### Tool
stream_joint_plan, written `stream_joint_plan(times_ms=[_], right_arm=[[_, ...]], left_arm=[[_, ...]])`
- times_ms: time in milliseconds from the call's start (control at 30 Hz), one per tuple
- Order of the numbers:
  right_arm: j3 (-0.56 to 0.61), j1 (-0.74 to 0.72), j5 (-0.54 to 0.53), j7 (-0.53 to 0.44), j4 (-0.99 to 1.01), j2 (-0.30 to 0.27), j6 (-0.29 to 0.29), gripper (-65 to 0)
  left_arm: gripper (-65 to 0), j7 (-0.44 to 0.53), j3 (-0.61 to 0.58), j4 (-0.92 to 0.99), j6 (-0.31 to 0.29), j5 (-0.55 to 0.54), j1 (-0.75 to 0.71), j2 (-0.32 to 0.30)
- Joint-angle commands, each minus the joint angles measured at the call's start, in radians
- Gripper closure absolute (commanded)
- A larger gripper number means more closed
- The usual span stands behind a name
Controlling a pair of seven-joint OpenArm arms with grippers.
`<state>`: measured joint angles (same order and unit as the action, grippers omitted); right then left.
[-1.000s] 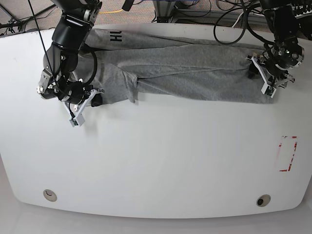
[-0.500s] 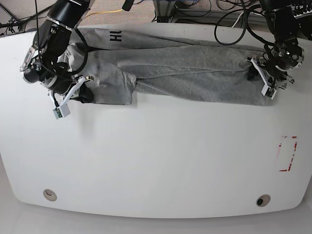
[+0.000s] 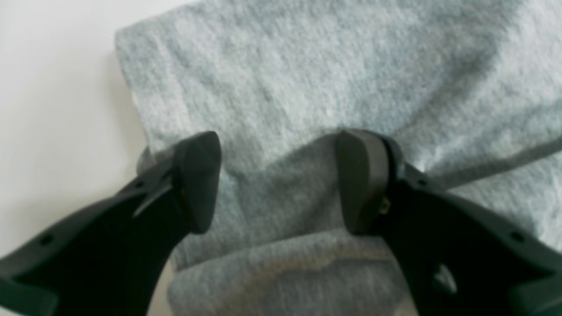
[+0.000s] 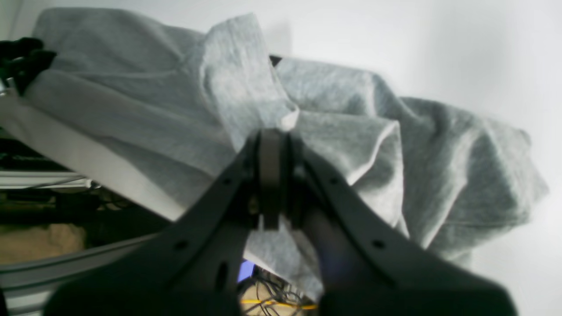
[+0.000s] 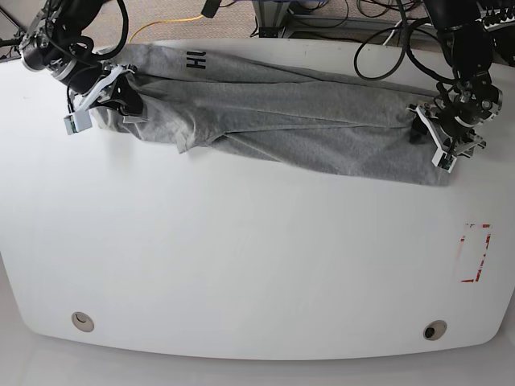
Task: Fold the T-shirt properly
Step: 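Grasp the folded strip's ends with both grippers and pull it straight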
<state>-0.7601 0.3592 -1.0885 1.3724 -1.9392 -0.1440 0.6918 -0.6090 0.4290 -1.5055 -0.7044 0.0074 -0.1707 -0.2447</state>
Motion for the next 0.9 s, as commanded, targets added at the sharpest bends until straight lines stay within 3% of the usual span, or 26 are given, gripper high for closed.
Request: stream_joint_plan(times_ms=[0,300,533,633,700,867], right_arm=[[-0.020,0.045,-0.055,-0.023,-0.024,-0.012,0.006,0.0],[-0.062,0.133,-0.065,-0.020,-0.026,-0.013,0.006,0.0],[-0.121,0.172,-0.054,-0.017,-0.021,-0.062,0.006,-1.1],[-0.146,0.174,-0.034,-0.018,-0.021,-0.084,0.006,-8.6],[-0.169,0.172,-0.009,-0.018,-0.022,-0.088,0.006,-17.1],[-0.181,0.172,-0.008,-0.018,-0.027,-0.085,0.006,-44.5]], left_arm=[[-38.3,-0.045,-0.002,0.030,0.006,0.075,-0.007,-0.006],[-38.3,-0.044,-0.002,0.044,0.006,0.075,-0.003,-0.006],[-38.3,-0.044,-0.002,0.042,0.006,0.073,-0.003,-0.008],[-38.3,-0.042,-0.002,0.044,0.006,0.073,-0.002,-0.008],[-38.3,-0.042,-0.002,0.039,0.006,0.073,-0.002,-0.008],[-38.3,-0.042,-0.002,0.039,0.006,0.073,0.004,-0.008]])
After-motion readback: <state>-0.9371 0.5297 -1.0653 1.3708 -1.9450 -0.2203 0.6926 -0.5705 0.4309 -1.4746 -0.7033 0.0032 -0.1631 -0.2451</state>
